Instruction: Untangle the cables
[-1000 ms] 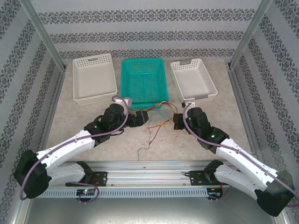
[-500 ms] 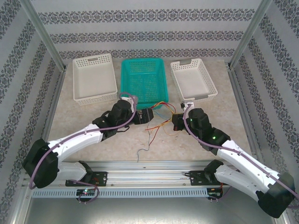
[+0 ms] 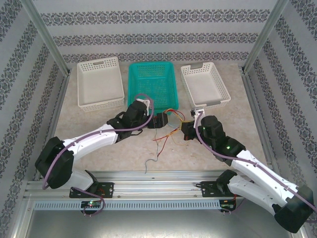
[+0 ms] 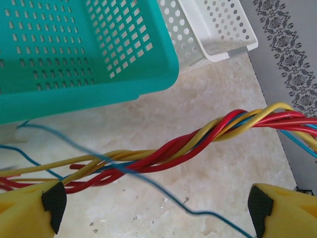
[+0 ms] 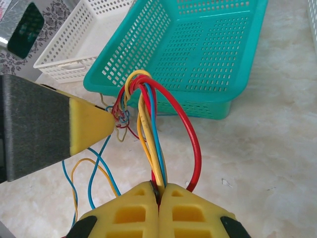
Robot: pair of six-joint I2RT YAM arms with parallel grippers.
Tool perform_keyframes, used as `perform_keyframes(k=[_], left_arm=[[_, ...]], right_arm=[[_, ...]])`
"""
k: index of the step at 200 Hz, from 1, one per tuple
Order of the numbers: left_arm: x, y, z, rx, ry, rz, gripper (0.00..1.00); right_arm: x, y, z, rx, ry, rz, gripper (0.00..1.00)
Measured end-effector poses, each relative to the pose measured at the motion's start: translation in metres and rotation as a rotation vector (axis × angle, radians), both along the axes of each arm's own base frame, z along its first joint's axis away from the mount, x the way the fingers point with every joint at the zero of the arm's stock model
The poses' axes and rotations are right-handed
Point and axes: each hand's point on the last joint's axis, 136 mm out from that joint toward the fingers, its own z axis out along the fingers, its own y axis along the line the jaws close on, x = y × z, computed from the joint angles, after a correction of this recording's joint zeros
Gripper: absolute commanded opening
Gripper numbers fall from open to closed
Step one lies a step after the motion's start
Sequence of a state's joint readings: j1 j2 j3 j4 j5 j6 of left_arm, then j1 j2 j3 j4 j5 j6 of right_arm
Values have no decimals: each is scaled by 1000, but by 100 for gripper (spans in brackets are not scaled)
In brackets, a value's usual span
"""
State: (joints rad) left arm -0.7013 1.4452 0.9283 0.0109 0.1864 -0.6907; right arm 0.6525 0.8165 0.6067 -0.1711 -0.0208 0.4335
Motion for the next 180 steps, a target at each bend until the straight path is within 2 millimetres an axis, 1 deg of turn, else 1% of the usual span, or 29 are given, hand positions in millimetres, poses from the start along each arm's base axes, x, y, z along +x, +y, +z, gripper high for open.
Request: perform_keyframes(k=[37, 55, 72, 83, 92, 108, 115, 123, 131, 156, 180], left_arm=[[7, -4, 1, 41, -31, -32, 85], [8, -3, 2, 56, -46, -41, 76], [9, -1, 1, 67, -52, -45, 74], [10, 0, 0, 70, -55, -45, 68], [9, 1, -1, 73, -54, -49, 66], [6, 2, -7, 79, -44, -58, 67], [4, 2, -9, 78, -38, -64, 71], [3, 1, -11, 81, -37, -76, 79], [1, 0, -12, 78, -37, -84, 82], [0, -2, -13, 67, -45, -104, 82], [1, -2, -13, 67, -57, -109, 76]], right_arm=[[-2, 0, -6, -12, 5, 13, 0], [-3, 0, -6, -14, 2, 14, 0], [-4, 0, -7, -12, 2, 17, 0], [-4, 0, -8, -11, 4, 20, 0], [-4, 0, -8, -11, 4, 21, 0], [-4, 0, -8, -11, 5, 22, 0], [-5, 1, -8, -9, 5, 25, 0], [-5, 1, -8, -8, 6, 28, 0], [-6, 3, -8, -7, 6, 35, 0], [-8, 7, -6, 2, 5, 55, 0], [-10, 9, -4, 10, 0, 70, 0]])
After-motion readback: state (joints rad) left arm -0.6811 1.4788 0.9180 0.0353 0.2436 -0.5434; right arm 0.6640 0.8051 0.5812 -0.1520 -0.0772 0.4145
